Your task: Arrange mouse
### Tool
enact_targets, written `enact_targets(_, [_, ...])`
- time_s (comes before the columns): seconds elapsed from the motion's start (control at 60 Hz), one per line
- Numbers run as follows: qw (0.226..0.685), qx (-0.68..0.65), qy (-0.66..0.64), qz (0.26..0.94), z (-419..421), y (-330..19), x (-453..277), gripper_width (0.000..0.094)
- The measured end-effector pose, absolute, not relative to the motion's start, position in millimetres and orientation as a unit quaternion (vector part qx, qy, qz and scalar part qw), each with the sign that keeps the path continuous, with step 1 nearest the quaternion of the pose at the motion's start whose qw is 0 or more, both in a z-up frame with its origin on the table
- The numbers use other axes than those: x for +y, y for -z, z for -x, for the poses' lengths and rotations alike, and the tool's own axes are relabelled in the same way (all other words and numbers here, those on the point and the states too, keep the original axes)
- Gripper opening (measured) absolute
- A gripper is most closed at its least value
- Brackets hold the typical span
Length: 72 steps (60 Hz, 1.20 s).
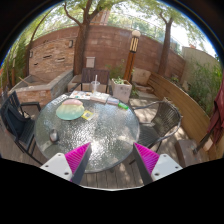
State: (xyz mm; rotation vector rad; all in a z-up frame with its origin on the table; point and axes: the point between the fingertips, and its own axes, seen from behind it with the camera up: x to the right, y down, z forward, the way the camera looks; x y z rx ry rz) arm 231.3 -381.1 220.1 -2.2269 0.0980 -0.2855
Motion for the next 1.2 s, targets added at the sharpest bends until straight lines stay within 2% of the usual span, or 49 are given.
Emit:
enact_targets(0.117, [0.422,0.039,0.118,0.898,-231.6,-204.7,-389.7,0.0847])
enact_targets(0.233, [0.401,0.030,0.102,0.910,-217.0,-163.4,-408.3,0.0846])
enact_targets(0.4, [0.377,-0.021,0.060,0.924,-152.2,-102.9,-411.7,0.0852])
enact_targets(0.517, [0.379,-0.047,0.020,0.924,-88.6,-68.4,-377.1,0.0855])
enact_targets(0.733, [0.402,-0.068,-0.002,0.913,-1.4,-25.6,-274.4,0.0849])
enact_targets(1.017, [0.390,-0.060,0.028,0.919,27.2,16.6,-195.5,0.0846])
enact_targets(1.15, [0.392,-0.042,0.016,0.919,28.4,19.0,-184.2,0.0759])
enact_targets(1.2, [0.389,-0.043,0.007,0.920,34.3,20.1,-179.2,0.0640])
